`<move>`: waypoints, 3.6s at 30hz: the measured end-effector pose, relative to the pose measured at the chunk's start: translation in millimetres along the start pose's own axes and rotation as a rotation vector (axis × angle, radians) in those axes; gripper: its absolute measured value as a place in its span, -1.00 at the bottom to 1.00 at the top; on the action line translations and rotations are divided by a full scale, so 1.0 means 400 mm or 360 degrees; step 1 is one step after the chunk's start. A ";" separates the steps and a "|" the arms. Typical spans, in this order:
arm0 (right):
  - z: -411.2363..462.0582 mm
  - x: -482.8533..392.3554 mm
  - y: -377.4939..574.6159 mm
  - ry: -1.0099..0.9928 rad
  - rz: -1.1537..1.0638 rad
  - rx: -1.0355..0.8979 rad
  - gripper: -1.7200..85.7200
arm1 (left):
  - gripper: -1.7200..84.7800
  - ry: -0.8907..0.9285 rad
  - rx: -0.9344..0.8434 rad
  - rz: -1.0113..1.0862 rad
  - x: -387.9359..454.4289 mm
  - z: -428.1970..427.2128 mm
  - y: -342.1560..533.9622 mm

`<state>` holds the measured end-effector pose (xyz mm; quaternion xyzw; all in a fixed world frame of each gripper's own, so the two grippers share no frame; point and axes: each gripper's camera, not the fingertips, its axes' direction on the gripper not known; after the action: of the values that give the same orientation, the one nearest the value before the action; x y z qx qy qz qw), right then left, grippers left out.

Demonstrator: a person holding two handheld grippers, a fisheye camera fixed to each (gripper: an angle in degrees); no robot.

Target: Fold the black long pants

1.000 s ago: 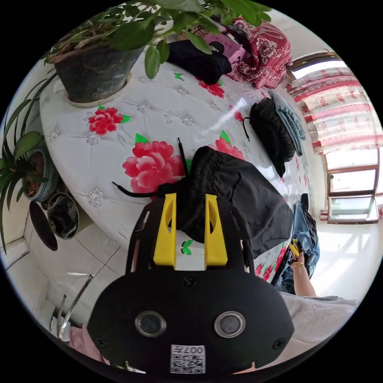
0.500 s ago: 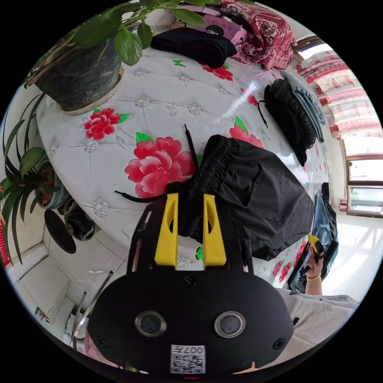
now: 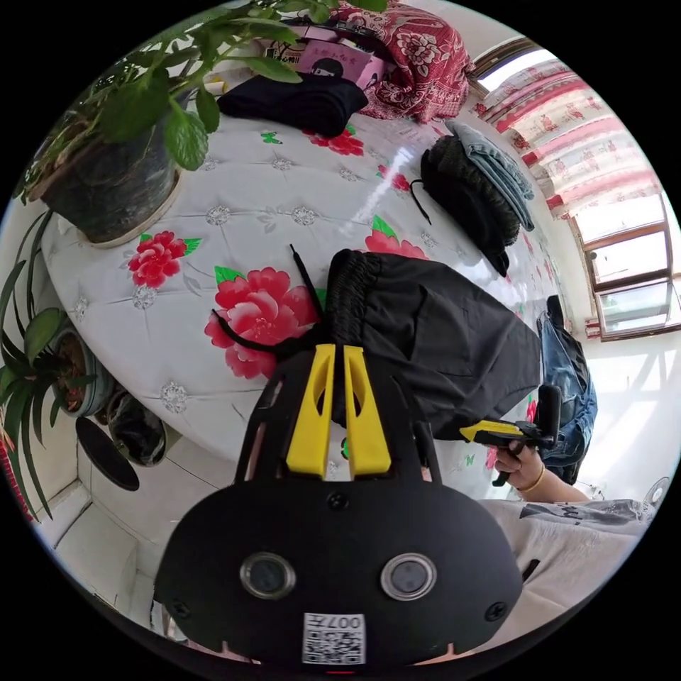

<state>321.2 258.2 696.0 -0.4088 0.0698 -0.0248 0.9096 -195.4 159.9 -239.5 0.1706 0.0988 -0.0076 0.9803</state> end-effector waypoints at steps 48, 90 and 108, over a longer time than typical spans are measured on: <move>-0.055 0.112 0.290 -0.0045 -0.0261 -0.0095 -0.89 | -0.71 -0.0105 -0.0051 0.0004 -0.093 -0.058 0.190; -1.127 0.716 0.696 0.0216 0.1269 0.2064 -0.86 | -0.66 0.0432 0.0256 -0.1109 -0.581 -0.229 0.562; -0.499 -0.103 0.380 0.0400 -0.0669 0.0205 -0.93 | -0.76 0.0792 0.0609 -0.1295 -0.714 -0.053 0.670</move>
<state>249.1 215.4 455.9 -0.3493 0.0939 -0.2685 0.8928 -466.4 413.9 -113.7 0.2915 0.3844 -0.3656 0.7960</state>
